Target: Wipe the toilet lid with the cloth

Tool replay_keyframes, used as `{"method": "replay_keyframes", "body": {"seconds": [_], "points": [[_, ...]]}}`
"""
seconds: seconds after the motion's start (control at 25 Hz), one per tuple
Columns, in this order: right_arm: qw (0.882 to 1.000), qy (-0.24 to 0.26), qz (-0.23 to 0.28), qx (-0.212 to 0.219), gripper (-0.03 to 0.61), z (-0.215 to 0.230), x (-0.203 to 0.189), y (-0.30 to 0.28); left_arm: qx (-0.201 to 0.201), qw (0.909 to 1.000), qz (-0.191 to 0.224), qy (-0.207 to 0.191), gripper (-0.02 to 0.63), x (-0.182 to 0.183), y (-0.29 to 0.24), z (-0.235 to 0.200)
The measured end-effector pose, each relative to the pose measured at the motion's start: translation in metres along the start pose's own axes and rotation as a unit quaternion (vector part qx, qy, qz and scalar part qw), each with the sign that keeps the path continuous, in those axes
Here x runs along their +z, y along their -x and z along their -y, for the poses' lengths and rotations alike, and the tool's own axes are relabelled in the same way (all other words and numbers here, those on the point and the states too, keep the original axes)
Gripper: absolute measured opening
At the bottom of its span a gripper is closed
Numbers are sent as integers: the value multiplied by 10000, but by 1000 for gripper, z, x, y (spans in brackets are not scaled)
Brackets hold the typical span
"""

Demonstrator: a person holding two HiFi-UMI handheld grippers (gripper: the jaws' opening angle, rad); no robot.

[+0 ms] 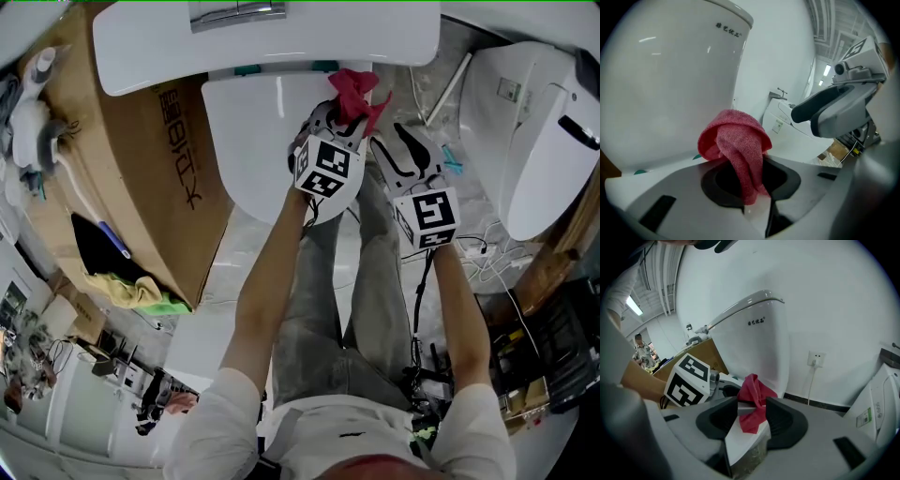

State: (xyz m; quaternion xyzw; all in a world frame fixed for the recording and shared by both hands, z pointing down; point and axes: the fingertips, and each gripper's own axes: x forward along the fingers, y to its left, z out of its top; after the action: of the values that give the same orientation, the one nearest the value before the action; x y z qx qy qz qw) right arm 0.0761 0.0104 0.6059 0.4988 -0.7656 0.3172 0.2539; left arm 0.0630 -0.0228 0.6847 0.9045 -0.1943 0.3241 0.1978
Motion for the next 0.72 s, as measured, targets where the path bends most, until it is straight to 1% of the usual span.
{"method": "replay_keyframes", "body": {"seconds": [0.12, 0.24, 0.48, 0.72], "points": [[10000, 4, -66, 43, 198, -8, -1, -8, 91, 9998, -182, 65, 109, -17, 4, -14], [9999, 40, -124, 96, 198, -17, 0, -15, 144, 9995, -262, 131, 109, -31, 14, -26], [9995, 166, -190, 199, 198, -34, 7, -29, 322, 9989, -235, 259, 109, -44, 36, -49], [9987, 293, -264, 320, 198, -54, 12, -44, 568, 9973, -198, 425, 109, -57, 59, -83]]}}
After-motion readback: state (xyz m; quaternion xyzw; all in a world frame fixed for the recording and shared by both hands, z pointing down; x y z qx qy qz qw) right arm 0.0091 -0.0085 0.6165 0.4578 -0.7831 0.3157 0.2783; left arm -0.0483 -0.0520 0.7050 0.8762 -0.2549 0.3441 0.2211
